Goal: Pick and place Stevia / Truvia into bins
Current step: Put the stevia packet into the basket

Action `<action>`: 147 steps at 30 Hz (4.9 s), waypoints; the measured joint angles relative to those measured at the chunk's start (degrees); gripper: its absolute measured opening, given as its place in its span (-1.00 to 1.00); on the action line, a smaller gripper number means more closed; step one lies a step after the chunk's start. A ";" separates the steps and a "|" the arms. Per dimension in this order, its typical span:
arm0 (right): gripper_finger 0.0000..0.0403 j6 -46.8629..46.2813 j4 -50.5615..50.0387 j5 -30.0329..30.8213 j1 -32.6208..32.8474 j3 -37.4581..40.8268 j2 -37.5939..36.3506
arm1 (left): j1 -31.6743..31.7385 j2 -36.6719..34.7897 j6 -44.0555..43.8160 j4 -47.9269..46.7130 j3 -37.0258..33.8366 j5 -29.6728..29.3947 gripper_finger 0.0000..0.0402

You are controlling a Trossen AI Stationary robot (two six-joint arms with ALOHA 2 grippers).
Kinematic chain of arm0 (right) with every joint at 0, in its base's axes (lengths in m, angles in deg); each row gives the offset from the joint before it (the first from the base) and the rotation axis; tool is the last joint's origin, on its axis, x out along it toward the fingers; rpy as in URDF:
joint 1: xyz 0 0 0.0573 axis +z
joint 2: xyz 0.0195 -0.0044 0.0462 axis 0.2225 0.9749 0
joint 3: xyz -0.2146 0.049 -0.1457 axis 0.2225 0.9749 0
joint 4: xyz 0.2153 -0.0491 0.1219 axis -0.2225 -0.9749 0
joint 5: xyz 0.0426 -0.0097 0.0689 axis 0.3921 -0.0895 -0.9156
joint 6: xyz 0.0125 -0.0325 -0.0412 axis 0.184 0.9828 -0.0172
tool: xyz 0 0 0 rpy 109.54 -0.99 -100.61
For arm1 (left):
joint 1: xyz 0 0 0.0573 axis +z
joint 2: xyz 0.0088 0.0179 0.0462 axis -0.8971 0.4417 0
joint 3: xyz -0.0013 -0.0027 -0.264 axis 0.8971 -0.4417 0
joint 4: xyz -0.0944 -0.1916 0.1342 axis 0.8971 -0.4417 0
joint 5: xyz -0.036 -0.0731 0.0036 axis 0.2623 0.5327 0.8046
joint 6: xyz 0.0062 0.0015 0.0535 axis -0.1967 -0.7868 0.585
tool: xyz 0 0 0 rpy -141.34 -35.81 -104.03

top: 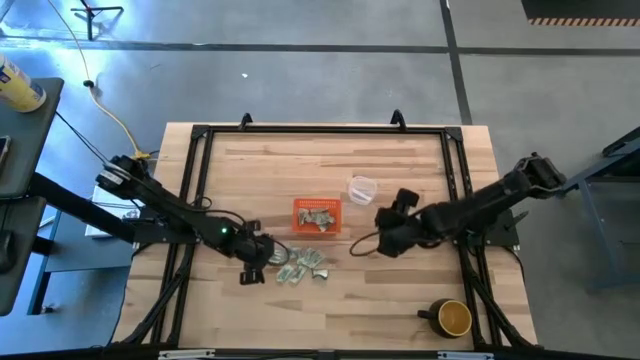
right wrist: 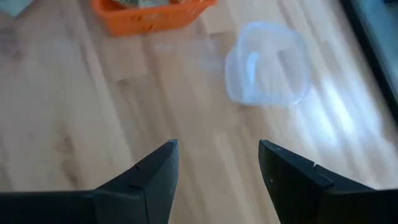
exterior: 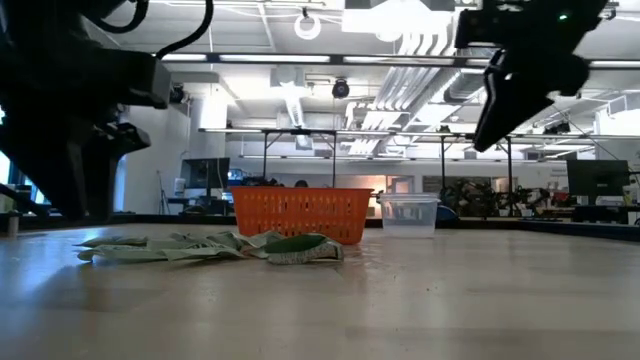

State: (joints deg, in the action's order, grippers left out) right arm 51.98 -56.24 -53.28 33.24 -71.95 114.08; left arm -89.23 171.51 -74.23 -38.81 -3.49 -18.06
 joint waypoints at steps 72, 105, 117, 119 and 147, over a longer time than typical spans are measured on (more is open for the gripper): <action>0.04 -23.65 -6.73 -1.51 6.15 0.02 -0.18 | 27.92 12.08 36.07 8.30 23.89 4.61 -0.43; 0.04 -16.81 -6.25 -0.70 6.62 0.04 -0.18 | 10.03 13.71 36.17 -5.11 18.91 10.89 0.18; 0.04 -18.88 -6.49 -1.06 6.62 0.13 -0.18 | 5.87 14.64 -1.27 -4.59 19.10 13.79 0.09; 0.04 -18.81 -6.51 -0.55 6.62 0.13 -0.18 | 5.22 15.55 -10.22 -3.31 19.11 13.89 0.11; 0.04 -15.59 -7.84 -0.46 5.77 0.13 -0.16 | 0.97 22.59 -23.38 -1.38 19.22 1.13 0.04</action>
State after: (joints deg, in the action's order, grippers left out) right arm 36.39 -64.08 -53.75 39.01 -71.82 113.93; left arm -88.26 194.10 -97.61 -40.19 15.73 -16.93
